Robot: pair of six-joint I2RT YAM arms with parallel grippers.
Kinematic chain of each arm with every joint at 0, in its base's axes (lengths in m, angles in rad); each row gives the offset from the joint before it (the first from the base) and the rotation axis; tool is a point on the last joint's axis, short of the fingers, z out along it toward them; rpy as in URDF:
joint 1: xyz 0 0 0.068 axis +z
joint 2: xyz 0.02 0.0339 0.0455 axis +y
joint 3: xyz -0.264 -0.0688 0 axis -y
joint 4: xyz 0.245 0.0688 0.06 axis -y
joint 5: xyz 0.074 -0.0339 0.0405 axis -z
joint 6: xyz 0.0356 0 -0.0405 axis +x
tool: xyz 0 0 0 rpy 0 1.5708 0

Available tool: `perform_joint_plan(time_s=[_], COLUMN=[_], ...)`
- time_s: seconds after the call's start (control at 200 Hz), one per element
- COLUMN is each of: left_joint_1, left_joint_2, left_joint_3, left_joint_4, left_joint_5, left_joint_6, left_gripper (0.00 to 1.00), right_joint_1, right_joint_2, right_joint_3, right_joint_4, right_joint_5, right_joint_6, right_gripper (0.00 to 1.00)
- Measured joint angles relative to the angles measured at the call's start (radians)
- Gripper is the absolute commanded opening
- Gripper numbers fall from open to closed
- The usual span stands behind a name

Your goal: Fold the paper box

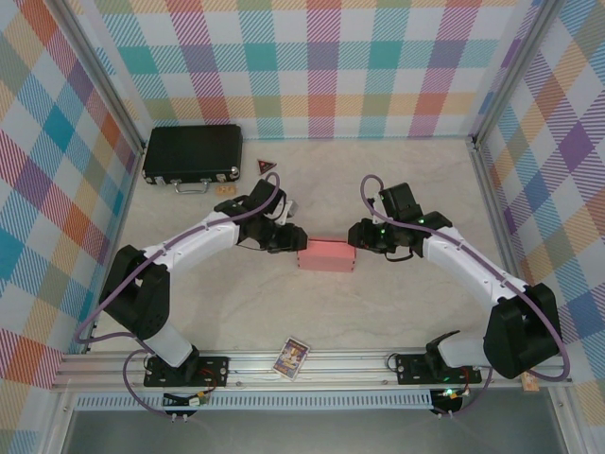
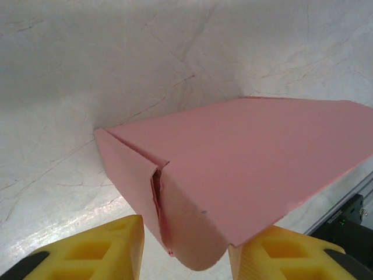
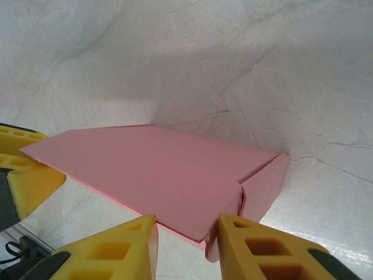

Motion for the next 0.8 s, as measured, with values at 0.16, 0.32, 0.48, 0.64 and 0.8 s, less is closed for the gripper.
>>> perform_joint_plan(time_s=[0.16, 0.32, 0.48, 0.64, 0.8], left_joint_1=[0.000, 0.000, 0.000, 0.000, 0.000], left_joint_2=[-0.017, -0.031, -0.034, -0.034, -0.040], left_joint_3=[-0.017, -0.031, -0.050, -0.064, -0.072], left_joint_4=[0.000, 0.007, 0.011, 0.026, 0.028], left_joint_5=[0.000, 0.000, 0.000, 0.000, 0.002], left_joint_6=[0.000, 0.000, 0.000, -0.001, -0.001], left_gripper=[0.38, 0.35, 0.33, 0.32, 0.32], right_joint_1=[0.003, 0.004, 0.009, 0.009, 0.011], right_joint_2=[-0.002, -0.009, -0.015, -0.016, -0.016], right_joint_3=[-0.006, -0.017, -0.029, -0.033, -0.034], right_joint_4=[0.008, 0.015, 0.017, 0.018, 0.018], right_joint_5=[-0.001, -0.005, -0.008, -0.012, -0.012], right_joint_6=[0.000, 0.000, -0.001, -0.007, -0.008], right_gripper=[0.30, 0.29, 0.29, 0.29, 0.29])
